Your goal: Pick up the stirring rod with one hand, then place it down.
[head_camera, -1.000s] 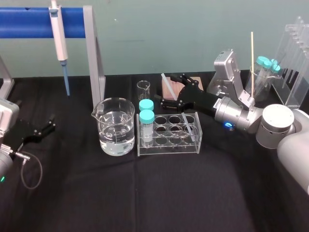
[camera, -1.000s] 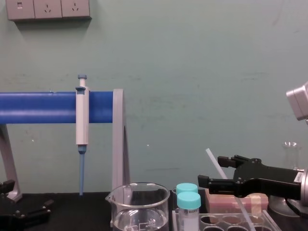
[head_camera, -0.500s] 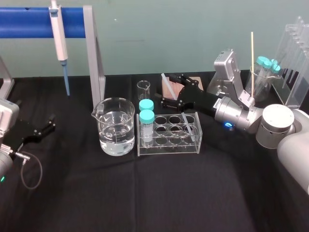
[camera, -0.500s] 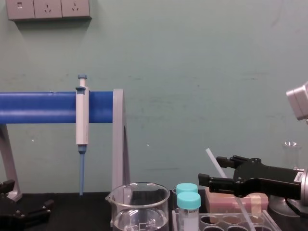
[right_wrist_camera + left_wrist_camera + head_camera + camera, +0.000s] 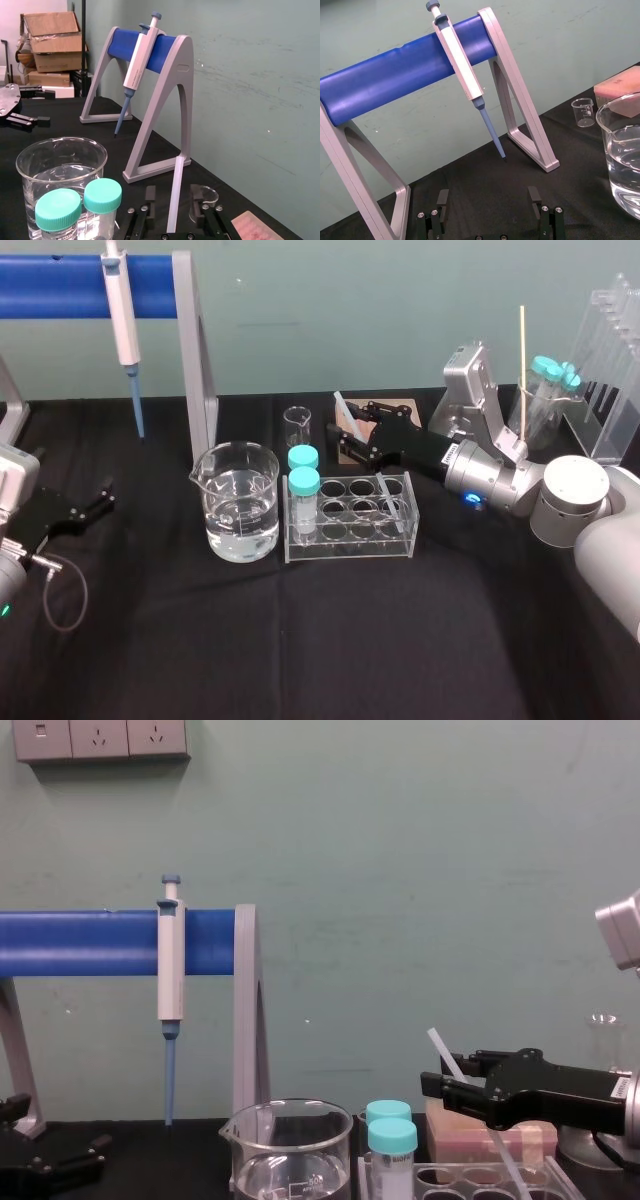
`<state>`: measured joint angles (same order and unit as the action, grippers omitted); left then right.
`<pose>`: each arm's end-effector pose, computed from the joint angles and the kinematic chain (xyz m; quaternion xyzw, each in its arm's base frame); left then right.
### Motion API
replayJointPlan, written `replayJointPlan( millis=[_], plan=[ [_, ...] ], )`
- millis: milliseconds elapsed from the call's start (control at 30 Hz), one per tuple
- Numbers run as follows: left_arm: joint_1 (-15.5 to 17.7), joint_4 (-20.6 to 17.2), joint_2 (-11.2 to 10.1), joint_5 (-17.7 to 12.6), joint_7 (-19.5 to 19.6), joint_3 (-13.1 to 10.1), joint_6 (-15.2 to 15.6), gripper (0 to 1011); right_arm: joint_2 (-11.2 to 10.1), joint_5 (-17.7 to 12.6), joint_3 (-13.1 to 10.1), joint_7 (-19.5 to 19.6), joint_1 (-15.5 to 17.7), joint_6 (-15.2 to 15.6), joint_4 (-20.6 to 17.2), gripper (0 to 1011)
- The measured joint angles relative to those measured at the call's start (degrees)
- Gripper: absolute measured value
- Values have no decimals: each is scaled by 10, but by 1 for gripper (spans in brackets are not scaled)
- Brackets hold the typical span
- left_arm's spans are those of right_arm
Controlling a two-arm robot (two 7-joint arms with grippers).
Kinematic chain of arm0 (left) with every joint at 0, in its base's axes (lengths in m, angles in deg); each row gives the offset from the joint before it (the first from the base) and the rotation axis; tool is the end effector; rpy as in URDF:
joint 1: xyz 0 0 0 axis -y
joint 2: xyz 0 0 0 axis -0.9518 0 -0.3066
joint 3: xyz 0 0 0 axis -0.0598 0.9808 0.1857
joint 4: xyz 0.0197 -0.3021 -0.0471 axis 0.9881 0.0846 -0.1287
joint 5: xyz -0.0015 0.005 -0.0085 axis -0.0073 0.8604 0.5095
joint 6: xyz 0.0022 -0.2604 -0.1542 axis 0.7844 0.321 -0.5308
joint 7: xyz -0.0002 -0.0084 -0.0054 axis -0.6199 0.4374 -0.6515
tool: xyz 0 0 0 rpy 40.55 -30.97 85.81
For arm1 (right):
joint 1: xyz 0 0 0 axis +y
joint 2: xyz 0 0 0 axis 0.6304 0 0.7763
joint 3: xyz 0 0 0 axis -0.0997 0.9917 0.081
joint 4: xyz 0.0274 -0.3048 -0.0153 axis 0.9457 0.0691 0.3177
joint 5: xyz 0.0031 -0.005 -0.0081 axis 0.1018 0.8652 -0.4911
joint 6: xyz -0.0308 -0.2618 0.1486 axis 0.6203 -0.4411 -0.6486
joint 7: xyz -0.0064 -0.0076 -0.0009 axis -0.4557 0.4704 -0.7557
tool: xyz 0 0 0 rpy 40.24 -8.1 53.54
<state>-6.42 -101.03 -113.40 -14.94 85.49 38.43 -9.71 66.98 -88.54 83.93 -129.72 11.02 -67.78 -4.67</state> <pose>0.3549 0.0935 -0.3141 0.1414 -0.1326 0.5799 0.7913 0.4974 -0.0588 -0.3029 -0.0514 -0.0872 -0.3262 0.9399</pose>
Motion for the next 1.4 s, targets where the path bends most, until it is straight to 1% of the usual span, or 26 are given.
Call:
replayJointPlan(
  millis=[100,233,300,333,433,500,833,967,1000,1200,1233,1300,1333,1400],
  plan=[
    [0,0,0,0,0,0,0,1000,0,0,0,0,0,0,0,364],
    [0,0,0,0,0,0,0,1000,0,0,0,0,0,0,0,260],
    [0,0,0,0,0,0,0,1000,0,0,0,0,0,0,0,164],
    [0,0,0,0,0,0,0,1000,0,0,0,0,0,0,0,164],
    [0,0,0,0,0,0,0,1000,0,0,0,0,0,0,0,80],
    [0,0,0,0,0,0,0,1000,0,0,0,0,0,0,0,67],
    [0,0,0,0,0,0,0,1000,0,1,-1,0,1,1,-2,67],
    [0,0,0,0,0,0,0,1000,-4,1,-7,8,12,5,-25,67],
    [0,0,0,0,0,0,0,1000,-6,-2,-11,10,17,7,-37,67],
    [0,0,0,0,0,0,0,1000,-11,-16,-25,16,35,14,-81,66],
    [0,0,0,0,0,0,0,1000,-13,-22,-30,19,41,17,-96,67],
    [0,0,0,0,0,0,0,1000,-14,-25,-32,21,45,18,-107,66],
    [0,0,0,0,0,0,0,1000,-16,-29,-35,24,51,20,-122,67],
    [0,0,0,0,0,0,0,1000,-18,-33,-38,26,56,20,-136,67]
  ],
)
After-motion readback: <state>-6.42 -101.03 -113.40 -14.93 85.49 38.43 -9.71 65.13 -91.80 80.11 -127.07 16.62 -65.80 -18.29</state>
